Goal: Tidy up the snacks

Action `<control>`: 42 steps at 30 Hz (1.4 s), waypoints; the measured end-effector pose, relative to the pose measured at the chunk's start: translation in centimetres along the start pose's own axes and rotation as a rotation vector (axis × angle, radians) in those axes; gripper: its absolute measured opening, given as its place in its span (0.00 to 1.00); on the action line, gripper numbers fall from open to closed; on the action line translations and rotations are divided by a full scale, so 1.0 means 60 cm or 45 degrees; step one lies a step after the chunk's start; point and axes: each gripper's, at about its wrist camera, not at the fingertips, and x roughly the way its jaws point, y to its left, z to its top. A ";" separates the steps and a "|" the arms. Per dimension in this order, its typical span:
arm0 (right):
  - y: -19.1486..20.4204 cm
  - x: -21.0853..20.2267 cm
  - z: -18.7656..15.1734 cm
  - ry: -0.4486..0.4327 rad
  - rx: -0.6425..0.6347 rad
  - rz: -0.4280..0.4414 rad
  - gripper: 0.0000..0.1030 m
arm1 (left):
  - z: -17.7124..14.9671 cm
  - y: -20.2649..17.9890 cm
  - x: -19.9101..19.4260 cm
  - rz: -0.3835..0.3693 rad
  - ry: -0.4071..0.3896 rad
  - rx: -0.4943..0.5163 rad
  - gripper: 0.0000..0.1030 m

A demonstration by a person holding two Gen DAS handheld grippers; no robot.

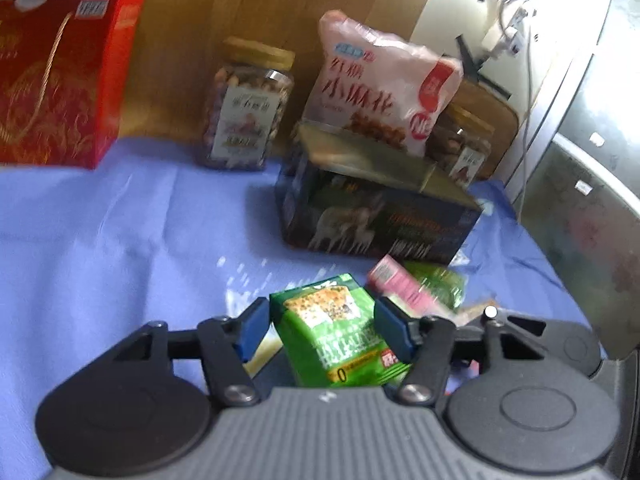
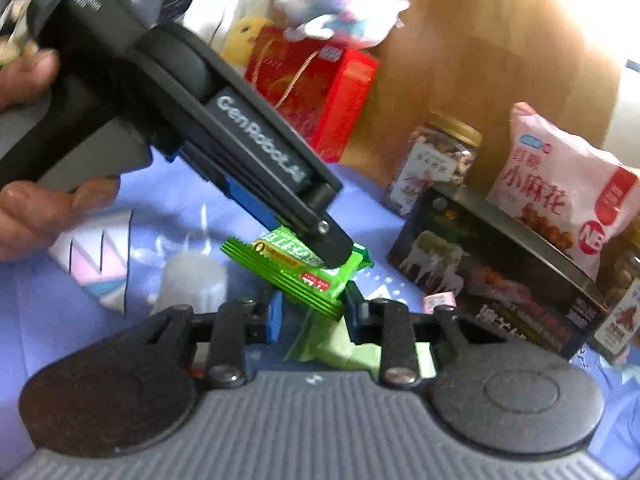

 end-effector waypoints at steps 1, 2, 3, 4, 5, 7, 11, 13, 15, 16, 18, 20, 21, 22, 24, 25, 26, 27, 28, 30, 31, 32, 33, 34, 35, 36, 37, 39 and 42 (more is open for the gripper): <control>-0.003 -0.004 0.003 -0.028 -0.003 -0.031 0.32 | 0.009 -0.011 -0.004 -0.003 -0.025 0.024 0.56; -0.007 -0.009 0.007 -0.056 -0.008 -0.065 0.32 | 0.018 -0.021 -0.007 -0.005 -0.049 0.049 0.56; -0.011 -0.013 0.011 -0.079 -0.012 -0.096 0.32 | 0.025 -0.032 -0.009 -0.008 -0.068 0.072 0.56; -0.017 -0.018 0.014 -0.099 -0.011 -0.126 0.32 | 0.034 -0.042 -0.009 -0.015 -0.083 0.092 0.56; -0.023 -0.022 0.017 -0.111 -0.005 -0.144 0.32 | 0.040 -0.049 -0.008 -0.025 -0.092 0.103 0.56; -0.037 -0.031 0.019 -0.129 0.018 -0.172 0.32 | 0.049 -0.062 -0.003 -0.053 -0.101 0.115 0.56; -0.061 -0.049 0.012 -0.139 0.076 -0.211 0.32 | 0.053 -0.087 0.011 -0.101 -0.099 0.136 0.56; -0.069 -0.057 0.005 -0.139 0.116 -0.240 0.32 | 0.058 -0.102 0.025 -0.127 -0.090 0.158 0.56; -0.079 -0.054 0.000 -0.142 0.141 -0.271 0.32 | 0.066 -0.116 0.039 -0.141 -0.081 0.180 0.56; -0.086 -0.052 -0.002 -0.141 0.147 -0.295 0.32 | 0.072 -0.125 0.048 -0.145 -0.079 0.199 0.56; -0.099 -0.048 -0.002 -0.141 0.149 -0.340 0.32 | 0.085 -0.141 0.064 -0.152 -0.088 0.237 0.57; -0.115 -0.043 0.000 -0.145 0.156 -0.379 0.32 | 0.102 -0.153 0.081 -0.158 -0.097 0.261 0.57; -0.124 -0.040 0.000 -0.147 0.165 -0.392 0.32 | 0.112 -0.157 0.090 -0.159 -0.098 0.266 0.57; -0.132 -0.035 0.001 -0.148 0.175 -0.402 0.32 | 0.122 -0.160 0.101 -0.159 -0.101 0.273 0.57; -0.152 -0.023 0.004 -0.145 0.193 -0.413 0.32 | 0.136 -0.163 0.120 -0.153 -0.108 0.281 0.57; -0.162 -0.016 0.005 -0.142 0.199 -0.415 0.32 | 0.144 -0.164 0.131 -0.146 -0.107 0.279 0.57; -0.169 -0.009 0.005 -0.138 0.202 -0.419 0.32 | 0.149 -0.164 0.139 -0.142 -0.106 0.274 0.56; -0.175 -0.004 0.005 -0.131 0.203 -0.425 0.32 | 0.154 -0.163 0.148 -0.138 -0.101 0.267 0.56; -0.180 0.002 0.004 -0.126 0.203 -0.429 0.32 | 0.157 -0.162 0.155 -0.136 -0.098 0.260 0.56; -0.183 0.009 0.003 -0.126 0.198 -0.442 0.32 | 0.160 -0.162 0.162 -0.131 -0.103 0.254 0.55; -0.183 0.011 0.003 -0.128 0.192 -0.447 0.32 | 0.163 -0.162 0.165 -0.132 -0.105 0.255 0.52; -0.184 0.014 0.002 -0.131 0.187 -0.450 0.28 | 0.165 -0.163 0.168 -0.129 -0.103 0.256 0.52; -0.186 0.019 0.002 -0.128 0.187 -0.458 0.27 | 0.168 -0.165 0.173 -0.117 -0.105 0.260 0.52; -0.194 0.025 0.003 -0.127 0.190 -0.456 0.27 | 0.171 -0.165 0.178 -0.104 -0.106 0.263 0.52; -0.201 0.033 0.003 -0.123 0.197 -0.455 0.27 | 0.175 -0.165 0.186 -0.087 -0.107 0.264 0.52; -0.207 0.041 0.003 -0.120 0.200 -0.465 0.27 | 0.179 -0.166 0.193 -0.061 -0.110 0.271 0.56; -0.212 0.050 0.003 -0.120 0.192 -0.500 0.27 | 0.182 -0.166 0.202 -0.010 -0.124 0.283 0.60; -0.219 0.064 0.002 -0.082 0.191 -0.565 0.44 | 0.186 -0.161 0.208 0.097 -0.153 0.283 0.61; -0.221 0.035 -0.002 -0.123 0.225 -0.563 0.45 | 0.181 -0.133 0.181 0.072 -0.169 0.192 0.61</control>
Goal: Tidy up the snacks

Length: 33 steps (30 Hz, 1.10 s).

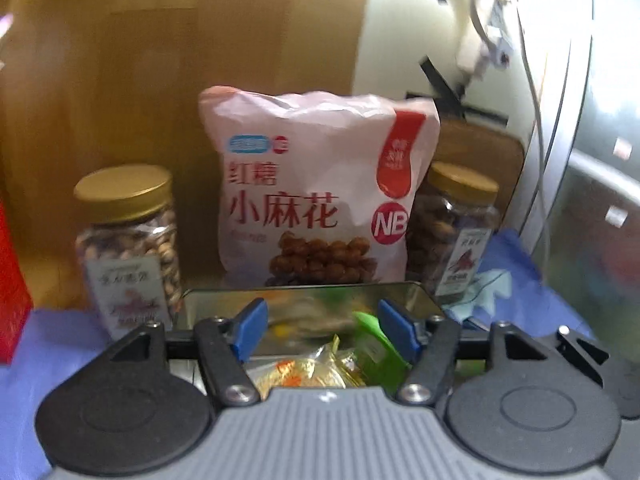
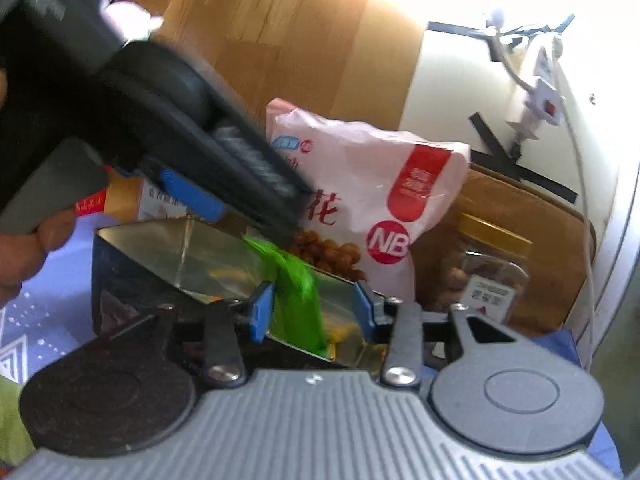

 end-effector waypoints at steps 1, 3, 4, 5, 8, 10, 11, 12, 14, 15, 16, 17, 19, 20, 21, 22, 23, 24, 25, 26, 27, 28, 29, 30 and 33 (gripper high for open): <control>-0.007 -0.016 0.002 -0.015 0.013 -0.004 0.45 | -0.005 0.009 -0.012 0.002 -0.006 -0.019 0.61; -0.024 -0.041 -0.001 -0.030 0.062 0.000 0.45 | -0.022 0.021 -0.040 0.026 -0.012 -0.033 0.61; -0.035 -0.056 -0.004 -0.025 0.115 0.018 0.45 | -0.032 0.023 -0.054 0.048 -0.005 -0.030 0.61; -0.047 -0.070 -0.009 -0.015 0.173 0.035 0.45 | -0.044 0.023 -0.067 0.079 0.009 -0.021 0.61; -0.084 -0.121 -0.033 0.024 0.395 0.071 0.45 | -0.089 0.009 -0.113 0.182 0.048 0.027 0.61; -0.108 -0.161 -0.052 0.046 0.547 0.100 0.45 | -0.122 -0.007 -0.145 0.220 0.074 0.034 0.61; -0.118 -0.183 -0.062 0.061 0.614 0.130 0.45 | -0.136 -0.014 -0.161 0.216 0.086 0.030 0.61; -0.126 -0.201 -0.068 0.076 0.656 0.152 0.45 | -0.151 -0.022 -0.180 0.207 0.090 0.021 0.61; -0.141 -0.245 -0.074 0.088 0.717 0.177 0.45 | -0.179 -0.042 -0.212 0.211 0.102 0.008 0.64; -0.146 -0.265 -0.076 0.090 0.752 0.195 0.45 | -0.193 -0.055 -0.224 0.218 0.116 0.018 0.65; -0.154 -0.284 -0.080 0.093 0.804 0.220 0.46 | -0.211 -0.072 -0.238 0.229 0.133 0.037 0.65; -0.159 -0.303 -0.085 0.096 0.867 0.256 0.46 | -0.225 -0.085 -0.249 0.240 0.145 0.041 0.65; -0.160 -0.337 -0.099 0.105 0.961 0.325 0.46 | -0.254 -0.110 -0.270 0.249 0.171 0.041 0.76; -0.154 -0.355 -0.106 0.111 0.981 0.341 0.46 | -0.268 -0.121 -0.279 0.258 0.179 0.049 0.77; -0.145 -0.371 -0.112 0.117 0.982 0.341 0.46 | -0.284 -0.134 -0.286 0.277 0.190 0.064 0.77; -0.134 -0.386 -0.117 0.127 0.978 0.339 0.46 | -0.299 -0.146 -0.294 0.294 0.200 0.079 0.77; -0.119 -0.403 -0.124 0.141 0.972 0.338 0.46 | -0.312 -0.154 -0.300 0.305 0.213 0.087 0.77; -0.106 -0.415 -0.130 0.155 0.969 0.339 0.46 | -0.327 -0.162 -0.307 0.314 0.230 0.091 0.77; -0.092 -0.427 -0.135 0.172 0.964 0.347 0.46 | -0.339 -0.168 -0.311 0.311 0.256 0.095 0.77; -0.079 -0.438 -0.137 0.188 0.952 0.358 0.46 | -0.348 -0.171 -0.314 0.311 0.281 0.093 0.77; -0.067 -0.444 -0.138 0.202 0.934 0.366 0.46 | -0.355 -0.172 -0.317 0.317 0.297 0.089 0.77; -0.055 -0.447 -0.138 0.212 0.912 0.370 0.46 | -0.360 -0.173 -0.320 0.333 0.305 0.084 0.77; -0.048 -0.449 -0.137 0.214 0.893 0.374 0.46 | -0.361 -0.172 -0.320 0.349 0.306 0.079 0.77; -0.042 -0.450 -0.135 0.213 0.874 0.372 0.46 | -0.361 -0.171 -0.320 0.363 0.308 0.071 0.77; -0.034 -0.448 -0.134 0.213 0.837 0.370 0.46 | -0.361 -0.169 -0.313 0.407 0.322 0.041 0.87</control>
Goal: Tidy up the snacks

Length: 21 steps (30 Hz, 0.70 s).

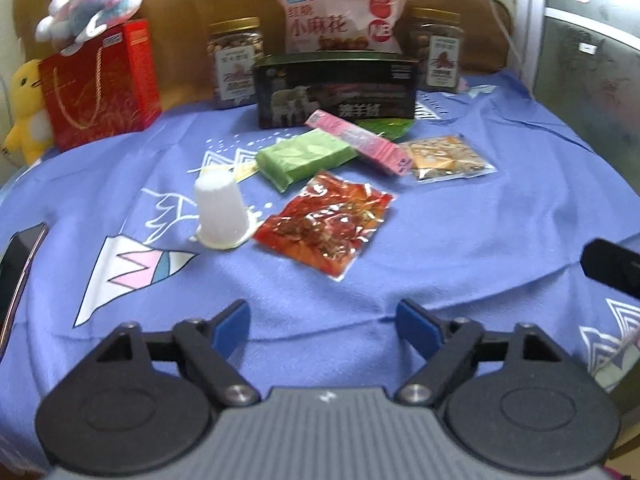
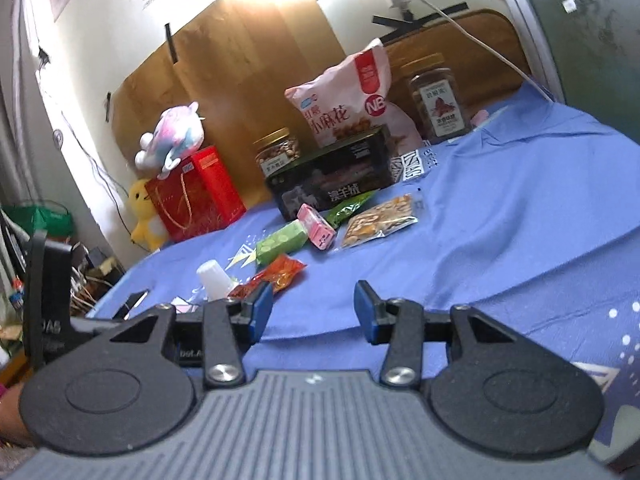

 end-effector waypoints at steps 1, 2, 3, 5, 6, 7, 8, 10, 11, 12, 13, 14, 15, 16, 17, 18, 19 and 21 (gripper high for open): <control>-0.002 0.005 0.000 0.013 -0.008 0.000 0.47 | 0.000 0.000 0.003 0.015 0.010 -0.016 0.91; -0.004 0.008 -0.002 0.028 -0.010 -0.001 0.47 | -0.001 -0.001 0.008 0.026 0.026 -0.031 0.92; -0.009 0.013 -0.004 0.048 -0.009 0.000 0.47 | 0.000 -0.002 0.015 0.039 0.050 -0.043 0.95; -0.023 0.027 -0.007 0.098 0.003 0.008 0.47 | 0.000 -0.005 0.023 0.068 0.066 -0.055 1.00; -0.031 0.031 -0.010 0.113 0.010 0.014 0.47 | 0.002 -0.007 0.025 0.080 0.069 -0.059 1.00; -0.038 0.036 -0.011 0.123 0.013 0.019 0.47 | 0.004 -0.009 0.027 0.094 0.073 -0.063 1.00; -0.044 0.042 -0.008 0.127 0.009 0.025 0.47 | 0.005 -0.010 0.028 0.106 0.076 -0.066 1.00; -0.051 0.055 0.001 0.124 -0.027 0.036 0.47 | 0.010 -0.016 0.030 0.134 0.088 -0.065 1.00; -0.054 0.062 0.007 0.129 -0.046 0.050 0.47 | 0.013 -0.018 0.031 0.151 0.097 -0.067 1.00; -0.056 0.072 0.013 0.141 -0.060 0.070 0.48 | 0.015 -0.020 0.031 0.165 0.105 -0.072 1.00; -0.059 0.082 0.019 0.156 -0.068 0.093 0.48 | 0.016 -0.022 0.032 0.181 0.114 -0.085 1.00; -0.061 0.091 0.025 0.172 -0.073 0.115 0.48 | 0.017 -0.022 0.032 0.191 0.123 -0.100 1.00; -0.064 0.102 0.031 0.194 -0.077 0.141 0.48 | 0.019 -0.023 0.033 0.201 0.134 -0.115 1.00; -0.067 0.108 0.036 0.211 -0.080 0.161 0.48 | 0.021 -0.025 0.033 0.217 0.148 -0.130 1.00; -0.070 0.116 0.040 0.234 -0.079 0.180 0.48 | 0.022 -0.027 0.033 0.234 0.157 -0.135 1.00; -0.073 0.124 0.044 0.262 -0.076 0.192 0.48 | 0.023 -0.031 0.032 0.255 0.164 -0.133 1.00; -0.078 0.129 0.047 0.287 -0.075 0.200 0.48 | 0.025 -0.037 0.031 0.282 0.171 -0.122 1.00; -0.087 0.143 0.049 0.340 -0.053 0.205 0.48 | 0.024 -0.044 0.028 0.320 0.179 -0.107 1.00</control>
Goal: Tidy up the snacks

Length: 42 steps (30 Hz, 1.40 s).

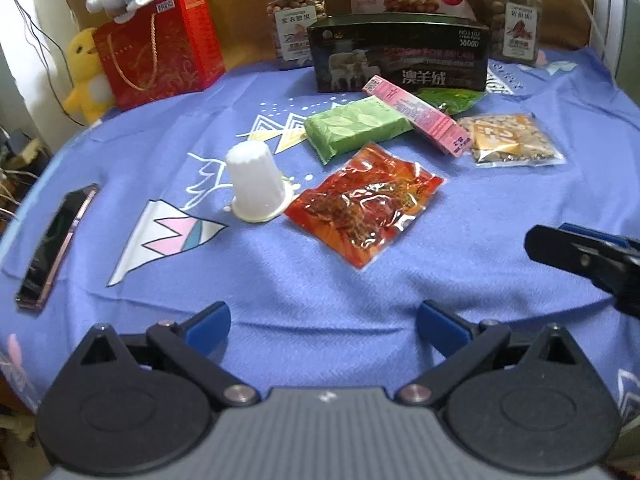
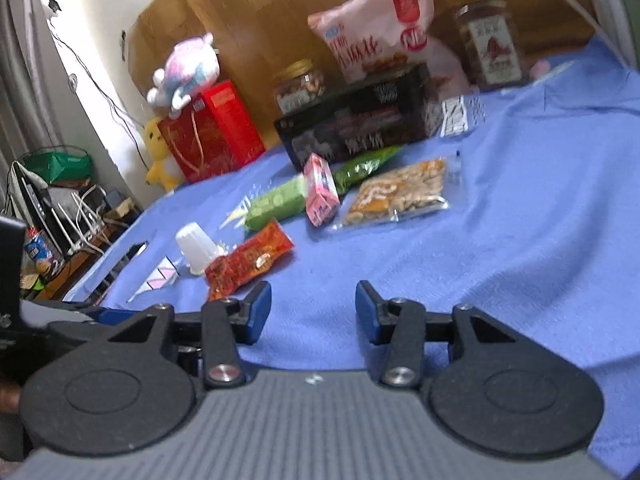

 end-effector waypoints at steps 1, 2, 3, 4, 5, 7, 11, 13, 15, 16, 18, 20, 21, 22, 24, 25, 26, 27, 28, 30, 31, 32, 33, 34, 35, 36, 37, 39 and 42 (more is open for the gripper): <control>-0.007 0.002 0.000 0.004 0.024 0.019 0.48 | -0.001 0.001 -0.002 0.014 0.001 0.000 1.00; -0.012 0.001 0.001 0.004 0.036 0.032 0.48 | -0.003 0.002 -0.005 0.030 0.003 -0.003 1.00; -0.014 0.000 0.001 0.001 0.043 0.040 0.49 | -0.006 0.002 -0.009 0.057 0.003 -0.002 1.00; -0.016 -0.001 -0.001 -0.006 0.049 0.046 0.49 | -0.007 0.002 -0.012 0.082 0.001 0.008 1.00; -0.016 -0.002 -0.003 -0.015 0.059 0.051 0.50 | -0.009 0.002 -0.016 0.109 -0.007 0.022 1.00; -0.012 -0.004 -0.008 -0.033 0.073 0.056 0.54 | -0.010 0.004 -0.024 0.168 -0.013 0.056 1.00; 0.005 -0.008 -0.018 -0.059 0.091 0.034 0.62 | -0.014 0.008 -0.040 0.191 -0.066 0.113 1.00; 0.013 -0.011 -0.024 -0.067 0.104 0.024 0.67 | -0.018 0.015 -0.043 0.170 -0.079 0.122 1.00; 0.025 -0.015 -0.030 -0.071 0.109 0.011 0.74 | -0.021 0.026 -0.046 0.163 -0.078 0.114 1.00; 0.031 -0.015 -0.032 -0.073 0.109 -0.002 0.75 | -0.022 0.035 -0.048 0.152 -0.076 0.103 1.00; 0.038 -0.015 -0.034 -0.074 0.111 -0.026 0.77 | -0.024 0.050 -0.051 0.140 -0.076 0.073 1.00; 0.045 -0.014 -0.035 -0.077 0.118 -0.051 0.79 | -0.025 0.067 -0.051 0.132 -0.071 0.040 1.00; 0.049 -0.012 -0.035 -0.077 0.118 -0.065 0.79 | -0.027 0.075 -0.049 0.130 -0.067 0.029 1.00; 0.052 -0.011 -0.034 -0.077 0.117 -0.080 0.80 | -0.027 0.084 -0.046 0.124 -0.062 0.021 1.00; 0.060 -0.008 -0.035 -0.076 0.112 -0.096 0.80 | -0.029 0.095 -0.042 0.115 -0.050 0.004 1.00; 0.064 -0.006 -0.034 -0.074 0.108 -0.101 0.80 | -0.030 0.101 -0.039 0.111 -0.045 -0.001 1.00; 0.068 -0.004 -0.034 -0.073 0.103 -0.107 0.80 | -0.030 0.105 -0.037 0.110 -0.044 -0.003 1.00; 0.071 -0.001 -0.034 -0.072 0.099 -0.112 0.80 | -0.030 0.110 -0.035 0.108 -0.044 -0.002 1.00; 0.076 0.001 -0.035 -0.071 0.095 -0.116 0.80 | -0.030 0.113 -0.034 0.106 -0.045 -0.001 1.00; 0.083 0.004 -0.036 -0.072 0.090 -0.127 0.80 | -0.030 0.118 -0.032 0.101 -0.046 0.005 1.00; 0.086 0.006 -0.036 -0.073 0.087 -0.132 0.80 | -0.028 0.121 -0.029 0.097 -0.047 0.011 1.00; 0.088 0.007 -0.036 -0.074 0.086 -0.137 0.80 | -0.028 0.122 -0.028 0.096 -0.047 0.016 1.00; 0.089 0.008 -0.035 -0.076 0.084 -0.142 0.80 | -0.026 0.123 -0.026 0.094 -0.048 0.022 1.00; 0.090 0.008 -0.035 -0.080 0.084 -0.149 0.80 | -0.024 0.123 -0.024 0.090 -0.050 0.029 1.00; 0.093 0.007 -0.035 -0.088 0.084 -0.156 0.80 | -0.022 0.122 -0.023 0.087 -0.052 0.036 1.00; 0.094 0.006 -0.035 -0.096 0.084 -0.163 0.80 | -0.020 0.121 -0.022 0.084 -0.055 0.043 1.00; 0.094 0.005 -0.034 -0.106 0.084 -0.171 0.80 | -0.018 0.119 -0.021 0.082 -0.058 0.052 1.00; 0.091 0.000 -0.032 -0.122 0.084 -0.183 0.80 | -0.013 0.114 -0.020 0.074 -0.065 0.070 1.00; 0.087 -0.006 -0.031 -0.142 0.087 -0.205 0.80 | -0.005 0.101 -0.018 0.059 -0.073 0.100 1.00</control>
